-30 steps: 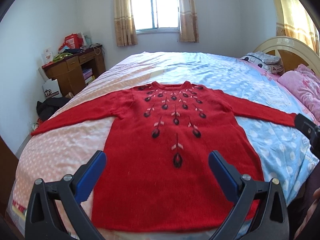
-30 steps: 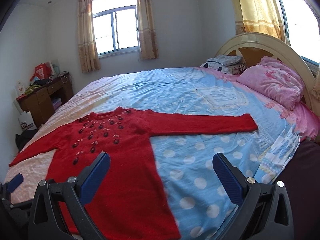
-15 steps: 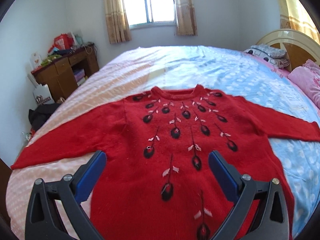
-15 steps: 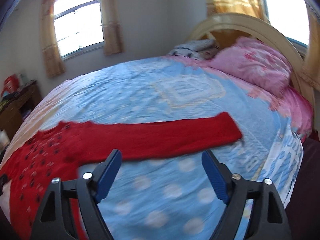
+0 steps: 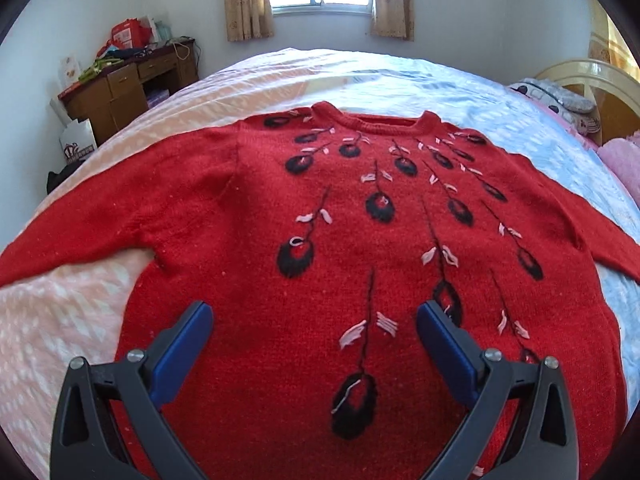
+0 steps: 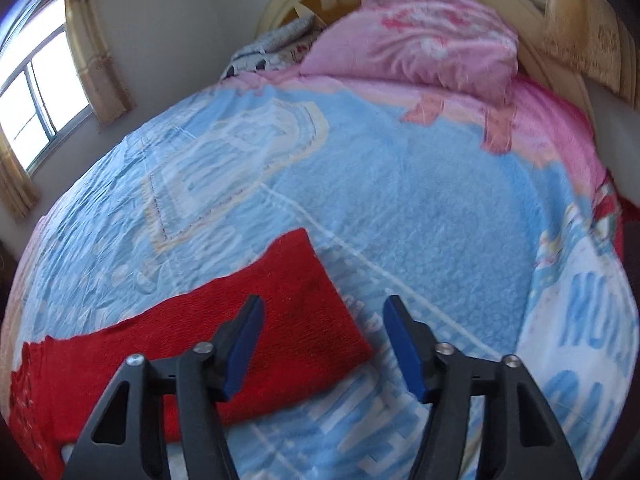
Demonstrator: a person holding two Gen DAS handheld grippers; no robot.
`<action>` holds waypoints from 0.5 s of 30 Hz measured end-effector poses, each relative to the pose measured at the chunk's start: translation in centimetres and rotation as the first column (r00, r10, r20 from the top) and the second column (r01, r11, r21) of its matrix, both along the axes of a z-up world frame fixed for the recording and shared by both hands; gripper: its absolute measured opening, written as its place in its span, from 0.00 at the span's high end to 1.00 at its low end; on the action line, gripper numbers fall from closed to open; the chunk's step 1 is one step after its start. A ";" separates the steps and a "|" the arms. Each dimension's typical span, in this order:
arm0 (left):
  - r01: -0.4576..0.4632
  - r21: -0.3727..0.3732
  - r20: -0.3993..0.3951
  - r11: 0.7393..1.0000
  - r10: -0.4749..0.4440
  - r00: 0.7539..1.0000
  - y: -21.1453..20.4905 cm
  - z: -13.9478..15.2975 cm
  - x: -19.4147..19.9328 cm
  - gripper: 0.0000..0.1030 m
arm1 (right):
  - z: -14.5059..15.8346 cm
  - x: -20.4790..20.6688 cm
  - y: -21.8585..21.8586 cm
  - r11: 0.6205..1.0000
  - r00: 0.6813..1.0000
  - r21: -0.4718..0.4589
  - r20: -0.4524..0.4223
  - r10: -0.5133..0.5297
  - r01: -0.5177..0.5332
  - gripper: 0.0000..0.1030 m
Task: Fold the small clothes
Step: 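Move the right tool to the sweater sleeve cuff and grasp it, then carry the held sleeve across the sweater body with the right tool and release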
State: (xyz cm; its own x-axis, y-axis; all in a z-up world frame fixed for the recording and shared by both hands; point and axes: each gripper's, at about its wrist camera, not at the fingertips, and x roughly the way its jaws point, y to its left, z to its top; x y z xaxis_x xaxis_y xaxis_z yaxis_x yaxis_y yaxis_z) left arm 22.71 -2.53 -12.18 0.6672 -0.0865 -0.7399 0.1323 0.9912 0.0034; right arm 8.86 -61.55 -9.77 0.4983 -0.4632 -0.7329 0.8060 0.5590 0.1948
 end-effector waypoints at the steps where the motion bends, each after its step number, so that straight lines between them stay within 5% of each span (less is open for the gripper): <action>1: 0.001 -0.004 0.005 1.000 -0.001 1.000 0.1 -0.1 -0.1 0.00 | -0.5 0.3 -0.2 1.000 1.000 0.026 -0.003 0.004 -0.004 0.50; 7: 0.009 -0.021 0.025 1.000 -0.009 1.000 0.2 -0.3 0.0 0.00 | -1.2 1.5 1.8 0.993 0.994 -0.106 -0.106 0.031 -0.042 0.55; 11: 0.013 -0.035 0.040 0.999 -0.012 0.999 0.4 -0.4 -0.1 0.00 | -1.0 2.0 2.1 0.985 0.986 -0.146 -0.153 0.073 -0.095 0.83; 15: 0.015 -0.042 0.047 0.999 -0.013 0.999 0.4 -0.4 0.0 0.00 | 0.0 2.0 2.2 0.988 0.985 -0.125 -0.153 0.075 -0.095 0.91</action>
